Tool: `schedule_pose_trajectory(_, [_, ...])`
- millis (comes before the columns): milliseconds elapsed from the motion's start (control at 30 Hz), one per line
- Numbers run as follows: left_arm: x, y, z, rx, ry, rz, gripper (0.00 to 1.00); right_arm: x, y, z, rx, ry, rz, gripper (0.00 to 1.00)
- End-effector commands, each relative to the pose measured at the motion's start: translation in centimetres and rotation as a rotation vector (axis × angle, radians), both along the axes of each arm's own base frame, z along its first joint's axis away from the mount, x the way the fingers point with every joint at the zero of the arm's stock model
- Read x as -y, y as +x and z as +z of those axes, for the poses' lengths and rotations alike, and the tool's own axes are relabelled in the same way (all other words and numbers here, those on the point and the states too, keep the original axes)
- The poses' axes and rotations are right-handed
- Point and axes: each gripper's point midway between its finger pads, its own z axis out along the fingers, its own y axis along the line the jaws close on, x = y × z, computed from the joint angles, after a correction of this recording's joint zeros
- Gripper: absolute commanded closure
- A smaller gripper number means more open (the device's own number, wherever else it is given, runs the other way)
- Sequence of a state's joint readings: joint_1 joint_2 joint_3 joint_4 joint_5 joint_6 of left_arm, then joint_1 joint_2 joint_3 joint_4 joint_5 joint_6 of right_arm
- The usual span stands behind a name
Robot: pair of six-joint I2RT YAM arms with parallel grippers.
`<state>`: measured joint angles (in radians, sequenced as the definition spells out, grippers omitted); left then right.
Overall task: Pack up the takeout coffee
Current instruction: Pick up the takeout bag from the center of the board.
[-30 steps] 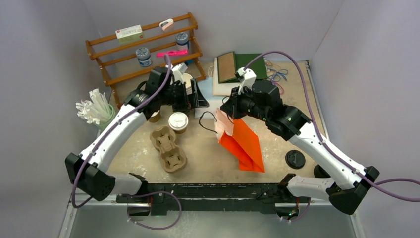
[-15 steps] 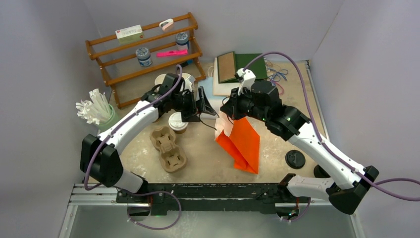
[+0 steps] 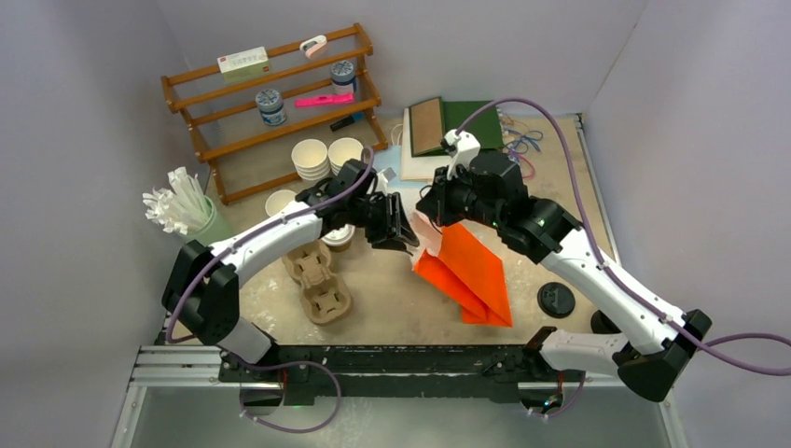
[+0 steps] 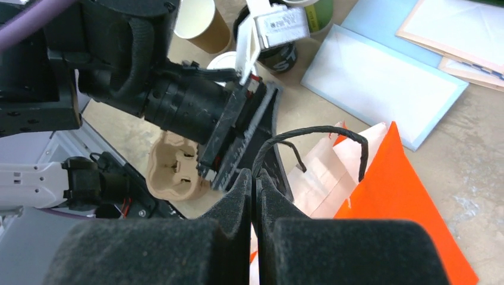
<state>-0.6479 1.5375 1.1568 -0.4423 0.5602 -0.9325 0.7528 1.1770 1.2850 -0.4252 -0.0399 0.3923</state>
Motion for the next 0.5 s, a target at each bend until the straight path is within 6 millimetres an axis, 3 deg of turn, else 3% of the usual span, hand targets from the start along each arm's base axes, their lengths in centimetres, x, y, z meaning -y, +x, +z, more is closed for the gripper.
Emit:
schedule_pose_trajectory(0, [-1.5, 3.9, 1.2, 0.126, 0.060, 0.087, 0.74, 2.4, -0.1, 2.2, 0.030, -0.014, -0.099, 1.00])
schedule_pose_trajectory(100, [-4.9, 7.4, 3.7, 0.253, 0.198, 0.148, 0.94, 6.5, 0.0, 2.4, 0.043, -0.086, -0.267, 1.00])
schedule_pose_trajectory(233, [-7.2, 10.2, 7.9, 0.385, 0.319, 0.168, 1.00, 11.3, -0.9, 2.1, 0.047, -0.155, -0.444, 1.00])
schedule_pose_trajectory(400, [-5.8, 10.8, 13.0, 0.512, 0.239, 0.170, 1.00, 12.5, -2.7, -0.1, -0.018, -0.187, -0.442, 1.00])
schedule_pose_trajectory(467, [-4.3, 10.2, 14.7, 0.585, 0.181, 0.136, 1.00, 12.6, -3.4, -1.7, -0.064, -0.210, -0.426, 0.93])
